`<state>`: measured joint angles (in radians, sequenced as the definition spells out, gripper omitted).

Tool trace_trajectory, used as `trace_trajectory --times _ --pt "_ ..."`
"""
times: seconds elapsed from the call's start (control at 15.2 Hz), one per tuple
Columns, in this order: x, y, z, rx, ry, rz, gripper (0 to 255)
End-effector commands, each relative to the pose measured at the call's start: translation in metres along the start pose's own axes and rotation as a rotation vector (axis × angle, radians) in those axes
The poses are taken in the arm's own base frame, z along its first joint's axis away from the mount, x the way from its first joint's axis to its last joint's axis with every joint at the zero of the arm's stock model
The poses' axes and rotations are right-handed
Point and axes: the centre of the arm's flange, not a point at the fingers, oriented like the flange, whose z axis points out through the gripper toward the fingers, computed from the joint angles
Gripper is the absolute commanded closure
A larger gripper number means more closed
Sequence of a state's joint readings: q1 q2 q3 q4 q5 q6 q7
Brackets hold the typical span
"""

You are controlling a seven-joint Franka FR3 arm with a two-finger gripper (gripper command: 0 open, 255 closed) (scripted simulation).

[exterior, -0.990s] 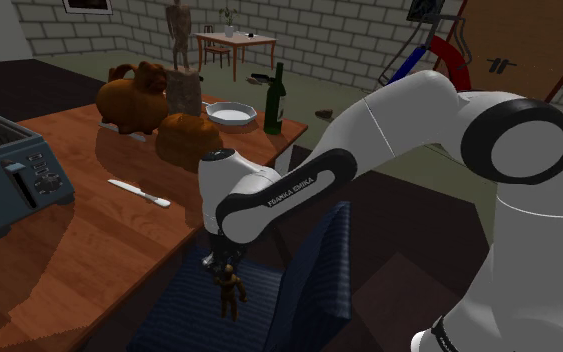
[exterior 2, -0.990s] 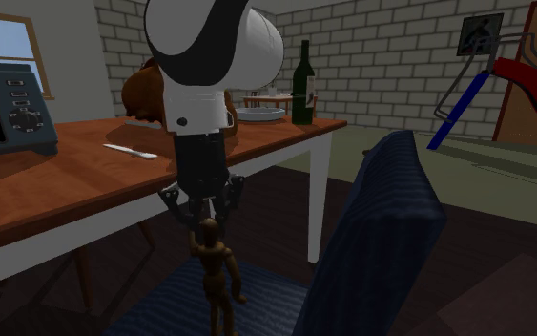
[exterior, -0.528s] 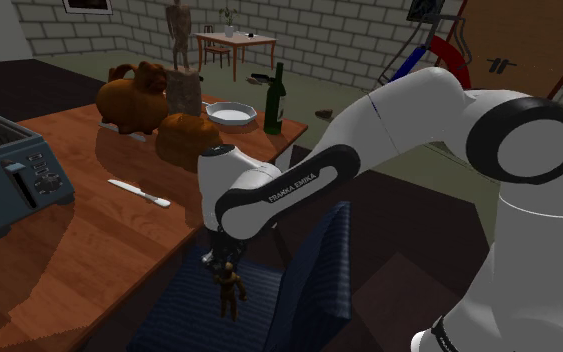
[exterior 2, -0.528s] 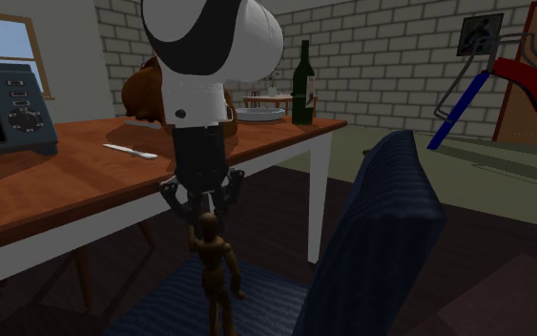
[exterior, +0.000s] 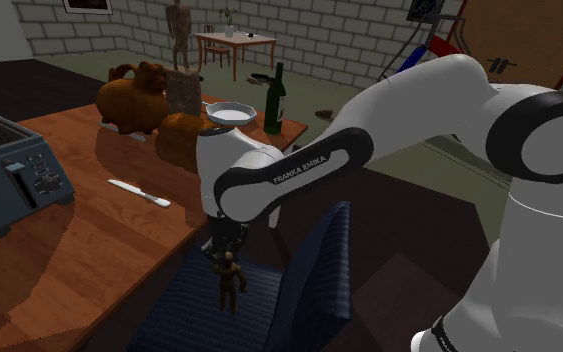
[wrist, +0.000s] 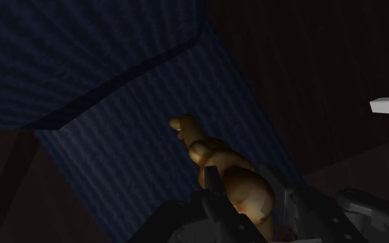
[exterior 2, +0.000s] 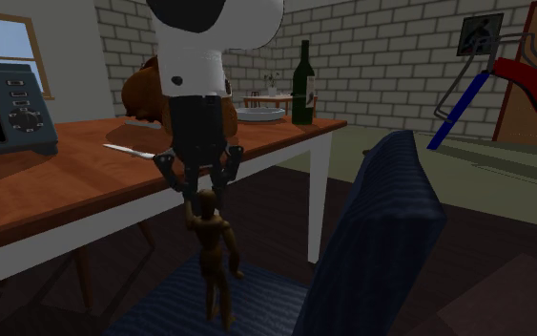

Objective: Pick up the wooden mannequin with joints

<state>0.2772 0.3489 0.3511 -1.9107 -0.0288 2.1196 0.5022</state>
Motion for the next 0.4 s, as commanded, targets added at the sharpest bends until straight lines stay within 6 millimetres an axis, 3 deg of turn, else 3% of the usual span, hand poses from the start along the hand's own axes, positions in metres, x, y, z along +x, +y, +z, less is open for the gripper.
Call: trace_trajectory --times 0.0,0.33 --pt "-0.003 0.0 -0.01 0.0 0.0 0.0 255" --pt "-0.005 0.0 -0.027 0.0 0.0 0.0 255"
